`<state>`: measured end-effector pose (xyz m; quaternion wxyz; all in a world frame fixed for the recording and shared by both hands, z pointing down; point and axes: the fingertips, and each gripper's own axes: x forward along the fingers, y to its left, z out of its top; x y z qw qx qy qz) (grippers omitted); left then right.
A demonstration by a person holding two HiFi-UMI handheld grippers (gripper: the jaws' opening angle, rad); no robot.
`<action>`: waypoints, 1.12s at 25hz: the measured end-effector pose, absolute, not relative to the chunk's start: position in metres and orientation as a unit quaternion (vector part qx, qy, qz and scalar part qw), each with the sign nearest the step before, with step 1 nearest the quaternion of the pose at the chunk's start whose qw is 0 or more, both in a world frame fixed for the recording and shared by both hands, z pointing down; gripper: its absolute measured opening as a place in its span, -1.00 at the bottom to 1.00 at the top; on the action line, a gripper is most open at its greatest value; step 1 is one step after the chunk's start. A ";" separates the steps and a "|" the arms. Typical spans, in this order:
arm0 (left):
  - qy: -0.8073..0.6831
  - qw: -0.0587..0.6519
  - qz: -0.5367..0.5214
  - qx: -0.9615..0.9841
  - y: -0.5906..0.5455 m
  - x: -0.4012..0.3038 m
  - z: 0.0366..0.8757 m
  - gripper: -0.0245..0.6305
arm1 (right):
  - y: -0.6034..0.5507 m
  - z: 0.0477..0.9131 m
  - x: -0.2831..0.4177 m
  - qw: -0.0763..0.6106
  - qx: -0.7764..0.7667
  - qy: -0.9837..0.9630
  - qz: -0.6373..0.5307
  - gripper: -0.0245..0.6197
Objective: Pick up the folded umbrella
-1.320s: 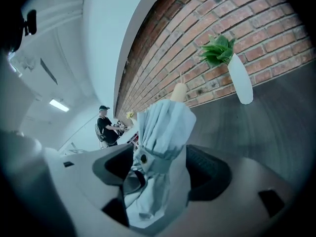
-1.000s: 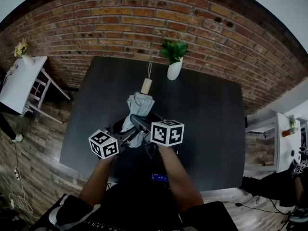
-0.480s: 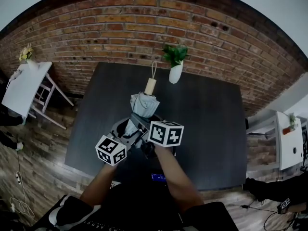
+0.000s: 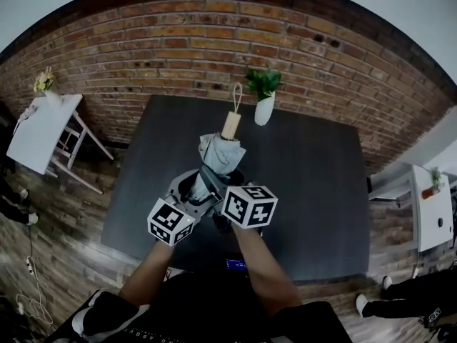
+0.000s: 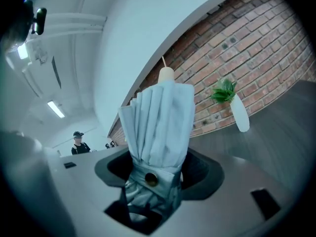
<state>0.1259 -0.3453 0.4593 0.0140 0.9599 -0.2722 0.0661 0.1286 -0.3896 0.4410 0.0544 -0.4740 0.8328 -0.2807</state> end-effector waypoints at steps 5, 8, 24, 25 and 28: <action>-0.250 0.000 0.083 0.965 -0.341 0.131 0.454 0.04 | -0.386 0.432 0.136 0.060 -0.478 0.839 -0.254 -0.05; -0.235 -0.002 0.095 0.967 -0.336 0.133 0.454 0.08 | -0.384 0.430 0.141 0.058 -0.480 0.841 -0.243 -0.05; -0.251 0.062 0.015 0.966 -0.345 0.093 0.444 0.04 | -0.381 0.430 0.217 0.034 -0.537 0.822 -0.185 -0.05; -0.259 0.066 0.008 0.964 -0.350 0.088 0.444 -0.09 | -0.379 0.433 0.221 0.033 -0.539 0.821 -0.186 -0.05; -0.266 0.071 0.001 0.961 -0.355 0.083 0.445 -0.27 | -0.371 0.440 0.229 0.031 -0.543 0.818 -0.187 -0.05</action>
